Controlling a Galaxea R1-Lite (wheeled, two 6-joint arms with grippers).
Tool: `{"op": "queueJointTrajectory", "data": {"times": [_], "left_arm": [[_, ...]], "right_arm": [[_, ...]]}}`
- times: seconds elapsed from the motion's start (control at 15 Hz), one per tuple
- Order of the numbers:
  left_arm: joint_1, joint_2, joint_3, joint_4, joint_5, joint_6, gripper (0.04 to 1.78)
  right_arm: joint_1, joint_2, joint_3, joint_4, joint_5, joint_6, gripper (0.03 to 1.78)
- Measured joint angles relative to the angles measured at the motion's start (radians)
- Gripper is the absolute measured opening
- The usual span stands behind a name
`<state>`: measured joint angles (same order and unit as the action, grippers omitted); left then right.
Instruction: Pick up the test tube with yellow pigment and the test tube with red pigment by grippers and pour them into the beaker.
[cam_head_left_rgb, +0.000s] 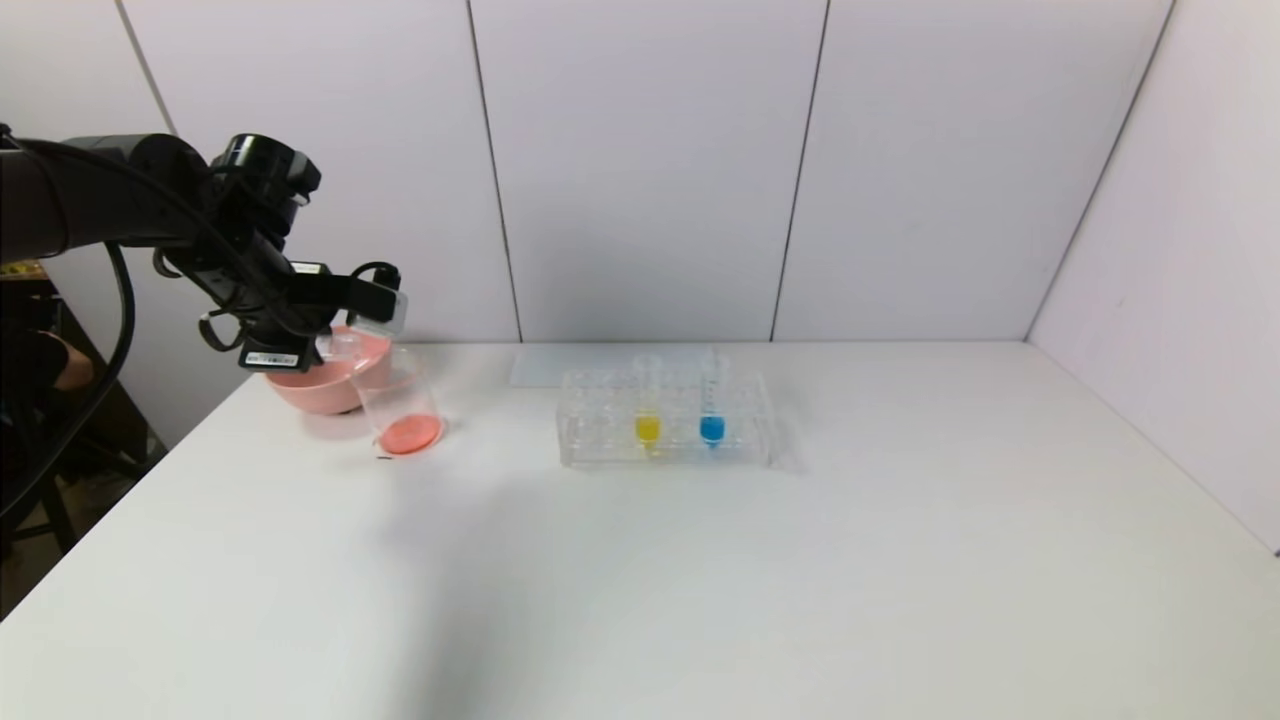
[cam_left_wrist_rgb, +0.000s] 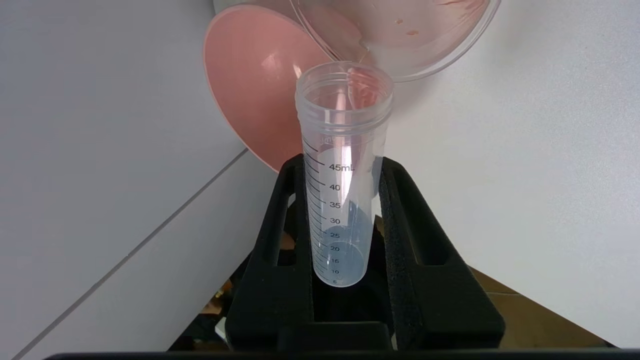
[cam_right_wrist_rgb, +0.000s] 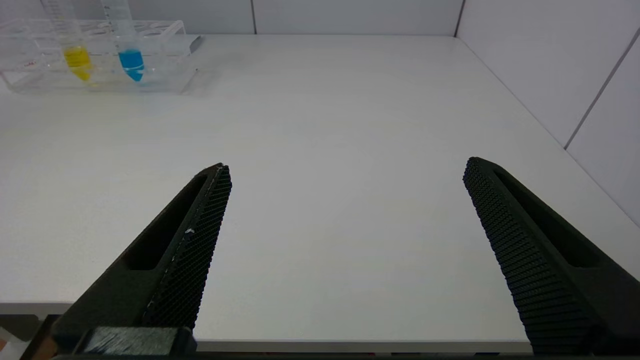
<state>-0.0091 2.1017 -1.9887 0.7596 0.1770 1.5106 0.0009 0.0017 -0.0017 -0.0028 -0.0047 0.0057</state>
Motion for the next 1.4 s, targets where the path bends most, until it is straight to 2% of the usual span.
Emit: {"op": "queueJointTrajectory", "data": {"times": [0.27,0.73,1.13,1.4], "left_arm": [[-0.001,0.001,0.0,0.0,0.009,0.006,0.43],[-0.015,0.001,0.0,-0.02,0.09,0.076,0.43],[-0.027,0.005,0.0,-0.038,0.099,0.128,0.44],[-0.034,0.006,0.0,-0.05,0.148,0.162,0.43]], "right_arm": [[0.0,0.0,0.0,0.0,0.0,0.0,1.7],[0.001,0.0,0.0,0.0,0.0,0.0,1.7],[0.0,0.0,0.0,0.0,0.0,-0.001,1.7],[0.0,0.0,0.0,0.0,0.001,0.0,1.7]]}}
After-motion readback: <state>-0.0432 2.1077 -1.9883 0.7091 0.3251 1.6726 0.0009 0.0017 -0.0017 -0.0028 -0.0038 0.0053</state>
